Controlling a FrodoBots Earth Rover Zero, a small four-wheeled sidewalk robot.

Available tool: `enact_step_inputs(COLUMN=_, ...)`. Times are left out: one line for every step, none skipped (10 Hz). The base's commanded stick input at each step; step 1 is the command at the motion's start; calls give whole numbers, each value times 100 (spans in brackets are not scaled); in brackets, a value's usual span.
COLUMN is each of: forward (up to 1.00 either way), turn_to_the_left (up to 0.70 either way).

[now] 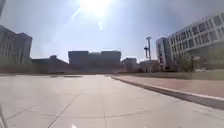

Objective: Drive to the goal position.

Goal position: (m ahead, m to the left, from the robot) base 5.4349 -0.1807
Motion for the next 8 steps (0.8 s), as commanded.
enact_step_inputs(forward=100, turn_to_the_left=5)
enact_step_inputs(forward=100, turn_to_the_left=5)
enact_step_inputs(forward=100, turn_to_the_left=5)
enact_step_inputs(forward=100, turn_to_the_left=5)
enact_step_inputs(forward=100, turn_to_the_left=5)
enact_step_inputs(forward=100, turn_to_the_left=5)
enact_step_inputs(forward=100, turn_to_the_left=5)
enact_step_inputs(forward=100, turn_to_the_left=5)
